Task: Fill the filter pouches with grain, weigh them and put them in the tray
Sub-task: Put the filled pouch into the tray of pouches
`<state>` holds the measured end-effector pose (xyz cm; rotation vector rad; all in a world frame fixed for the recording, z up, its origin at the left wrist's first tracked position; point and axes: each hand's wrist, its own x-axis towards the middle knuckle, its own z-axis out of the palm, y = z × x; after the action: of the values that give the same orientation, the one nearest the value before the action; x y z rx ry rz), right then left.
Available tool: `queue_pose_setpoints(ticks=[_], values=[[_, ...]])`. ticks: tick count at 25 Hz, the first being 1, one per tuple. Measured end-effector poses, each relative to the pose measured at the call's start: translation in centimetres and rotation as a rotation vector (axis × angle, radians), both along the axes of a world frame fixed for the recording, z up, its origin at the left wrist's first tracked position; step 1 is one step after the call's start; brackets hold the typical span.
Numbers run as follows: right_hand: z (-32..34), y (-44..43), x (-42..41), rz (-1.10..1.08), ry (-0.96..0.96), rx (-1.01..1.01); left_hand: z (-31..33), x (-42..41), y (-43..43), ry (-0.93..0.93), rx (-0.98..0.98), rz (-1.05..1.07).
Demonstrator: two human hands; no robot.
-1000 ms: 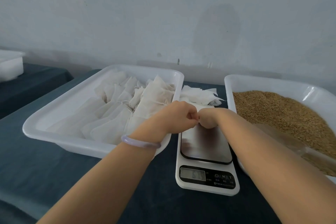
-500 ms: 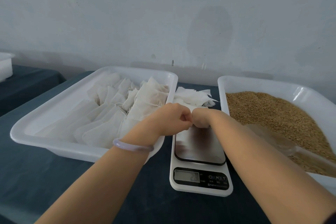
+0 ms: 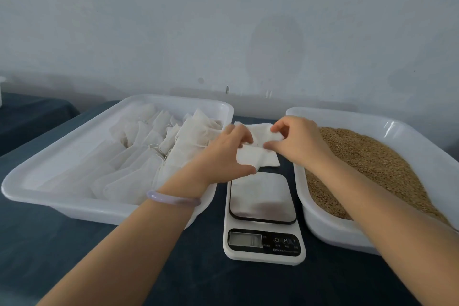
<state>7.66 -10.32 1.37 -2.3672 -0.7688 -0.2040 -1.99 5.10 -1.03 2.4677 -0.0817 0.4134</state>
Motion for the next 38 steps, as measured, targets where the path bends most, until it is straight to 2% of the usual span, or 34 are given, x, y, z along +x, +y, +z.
queue_pose_setpoints(ticks=[3, 6, 8, 11, 15, 20, 23, 26, 30, 32, 35, 36, 38], values=[[-0.3, -2.6, -1.9, 0.172, 0.24, 0.121, 0.6, -0.1, -0.4, -0.213, 0.109, -0.033], [-1.2, -3.5, -2.9, 0.21, 0.292, 0.237, 0.9, 0.2, -1.3, -0.324, 0.24, -0.05], [-1.3, -3.5, -2.9, 0.237, 0.271, 0.336, 0.8, 0.1, -1.6, -0.247, 0.167, -0.054], [-1.3, -3.3, -3.2, 0.292, 0.331, 0.439, 0.6, -0.1, -1.3, -0.11, -0.07, -0.047], [-1.4, -3.5, -2.8, 0.348, 0.458, 0.524, 0.5, -0.2, -1.3, 0.047, -0.183, -0.066], [-1.5, -3.4, -3.5, 0.24, 0.294, 0.494, 0.7, -0.2, -1.3, 0.1, -0.267, -0.036], [-1.6, -3.5, -3.2, 0.217, 0.273, 0.484, 0.7, -0.4, -1.4, 0.132, -0.348, -0.111], [-1.6, -3.6, -3.2, 0.21, 0.237, 0.462, 0.6, -0.1, -1.4, 0.112, -0.347, -0.085], [-1.4, -3.6, -2.7, 0.099, 0.258, 0.656, 1.0, -0.6, -1.3, 0.183, -0.522, -0.088], [-1.4, -3.8, -2.5, 0.078, 0.291, 0.747, 1.2, -0.6, -1.4, 0.133, -0.617, -0.069], [-1.8, -3.7, -2.5, 0.105, 0.307, 0.618, 1.4, -0.5, -1.2, -0.005, -0.868, -0.038], [-1.9, -3.6, -2.6, 0.117, 0.288, 0.534, 1.4, -0.5, -1.1, -0.045, -0.844, -0.011], [-2.0, -3.5, -2.9, 0.153, 0.244, 0.469, 1.2, -0.5, -1.1, -0.071, -0.679, 0.002]])
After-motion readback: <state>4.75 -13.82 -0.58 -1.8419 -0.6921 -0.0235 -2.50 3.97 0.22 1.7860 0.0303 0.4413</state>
